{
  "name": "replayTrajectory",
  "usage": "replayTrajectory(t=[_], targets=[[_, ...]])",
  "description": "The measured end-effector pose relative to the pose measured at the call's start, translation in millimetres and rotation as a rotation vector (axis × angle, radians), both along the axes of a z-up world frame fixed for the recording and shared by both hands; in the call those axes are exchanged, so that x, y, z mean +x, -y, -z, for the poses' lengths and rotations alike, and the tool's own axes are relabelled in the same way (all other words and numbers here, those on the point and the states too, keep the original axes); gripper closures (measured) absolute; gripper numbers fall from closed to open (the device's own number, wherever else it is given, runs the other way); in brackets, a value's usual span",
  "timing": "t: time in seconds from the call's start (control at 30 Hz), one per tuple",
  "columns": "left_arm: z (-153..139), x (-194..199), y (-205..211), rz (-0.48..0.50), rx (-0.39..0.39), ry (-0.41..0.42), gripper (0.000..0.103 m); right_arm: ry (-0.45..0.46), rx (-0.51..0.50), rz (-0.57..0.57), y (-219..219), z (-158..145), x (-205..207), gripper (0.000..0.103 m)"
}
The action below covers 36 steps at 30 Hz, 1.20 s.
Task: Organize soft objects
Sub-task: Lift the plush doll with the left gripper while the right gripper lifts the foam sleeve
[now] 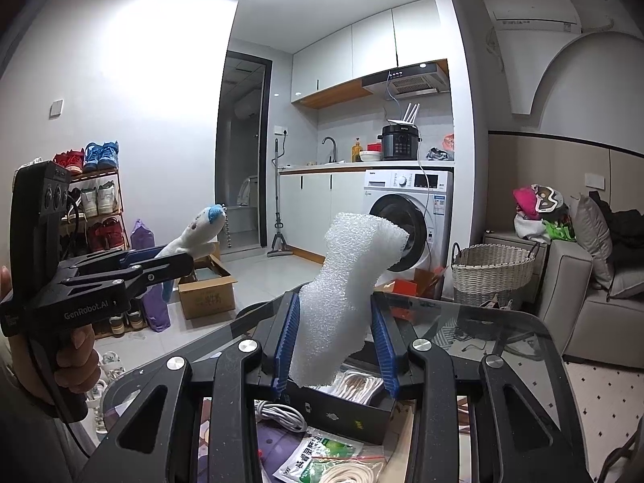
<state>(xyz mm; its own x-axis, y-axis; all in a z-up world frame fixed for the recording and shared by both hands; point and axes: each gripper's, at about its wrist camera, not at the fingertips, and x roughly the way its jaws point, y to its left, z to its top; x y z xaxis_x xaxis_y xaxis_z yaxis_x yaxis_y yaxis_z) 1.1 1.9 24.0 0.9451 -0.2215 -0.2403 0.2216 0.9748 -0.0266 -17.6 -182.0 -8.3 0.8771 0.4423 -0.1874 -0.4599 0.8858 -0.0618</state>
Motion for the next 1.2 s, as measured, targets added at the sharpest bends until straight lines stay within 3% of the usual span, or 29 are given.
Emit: replayTrajectory(t=[0.5, 0.9, 1.1, 1.2], targets=[[-9, 22, 2, -0.019, -0.036, 0.021, 0.071, 0.028, 0.02, 0.016, -6, -6, 8, 0.067], [-17, 90, 13, -0.073, -0.11, 0.006, 0.071, 0.047, 0.063, 0.083, -27, -28, 73, 0.067], [-6, 126, 18, -0.114, -0.105, -0.018, 0.071, 0.027, 0.053, 0.097, -44, -28, 110, 0.067], [1, 141, 18, -0.143, -0.14, -0.054, 0.071, 0.013, 0.044, 0.117, -49, -22, 127, 0.067]])
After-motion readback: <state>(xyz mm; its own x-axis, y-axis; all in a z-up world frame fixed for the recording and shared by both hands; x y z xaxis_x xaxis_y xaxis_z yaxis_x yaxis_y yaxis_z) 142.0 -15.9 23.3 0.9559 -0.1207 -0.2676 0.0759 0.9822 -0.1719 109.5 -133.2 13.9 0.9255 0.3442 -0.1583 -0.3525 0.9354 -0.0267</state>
